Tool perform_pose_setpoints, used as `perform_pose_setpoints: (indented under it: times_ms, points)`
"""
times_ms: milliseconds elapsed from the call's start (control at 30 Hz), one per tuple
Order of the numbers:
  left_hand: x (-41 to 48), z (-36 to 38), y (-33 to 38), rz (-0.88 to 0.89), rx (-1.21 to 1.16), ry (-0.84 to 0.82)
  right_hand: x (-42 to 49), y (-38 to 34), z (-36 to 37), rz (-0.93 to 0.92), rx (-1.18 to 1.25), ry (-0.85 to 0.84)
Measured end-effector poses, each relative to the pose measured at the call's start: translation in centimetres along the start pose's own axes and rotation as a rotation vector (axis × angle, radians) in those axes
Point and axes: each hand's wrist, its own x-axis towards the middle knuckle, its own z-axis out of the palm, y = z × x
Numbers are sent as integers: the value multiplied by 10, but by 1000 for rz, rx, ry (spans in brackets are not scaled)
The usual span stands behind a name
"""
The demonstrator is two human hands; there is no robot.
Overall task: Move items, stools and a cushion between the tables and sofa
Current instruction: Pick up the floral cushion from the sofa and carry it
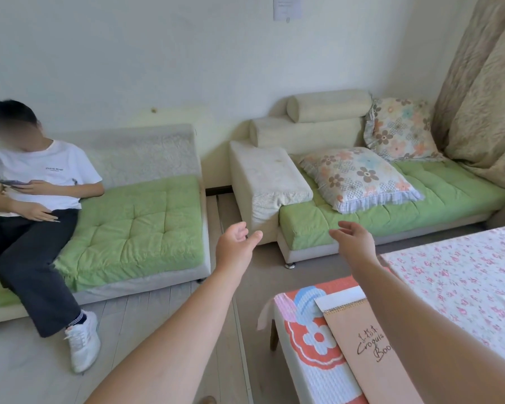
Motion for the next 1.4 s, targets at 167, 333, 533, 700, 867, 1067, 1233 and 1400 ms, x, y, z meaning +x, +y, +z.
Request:
perform_pose_setpoints:
  times_ms: [167, 333, 533, 700, 867, 1067, 1233, 1400]
  points:
    - [97, -16, 1, 24, 25, -61, 65, -19, 65, 25, 27, 62]
    - [206, -42, 22, 46, 89, -150, 125, -49, 129, 87, 54, 106]
    - [314, -37, 34, 20, 93, -212, 196, -76, 173, 123, 49, 171]
    - [387, 0, 24, -11, 106, -285, 257, -77, 182, 157, 51, 240]
    - [469, 59, 27, 2, 142, -334, 343, -72, 183, 164, 104, 305]
    - [551, 147, 56, 6, 191, -420, 446, -83, 153, 189, 133, 368]
    - [590, 213, 62, -29, 219, -487, 498, -81, 122, 218, 120, 407]
    - [621, 293, 68, -55, 201, -577, 553, -67, 86, 269, 79, 480]
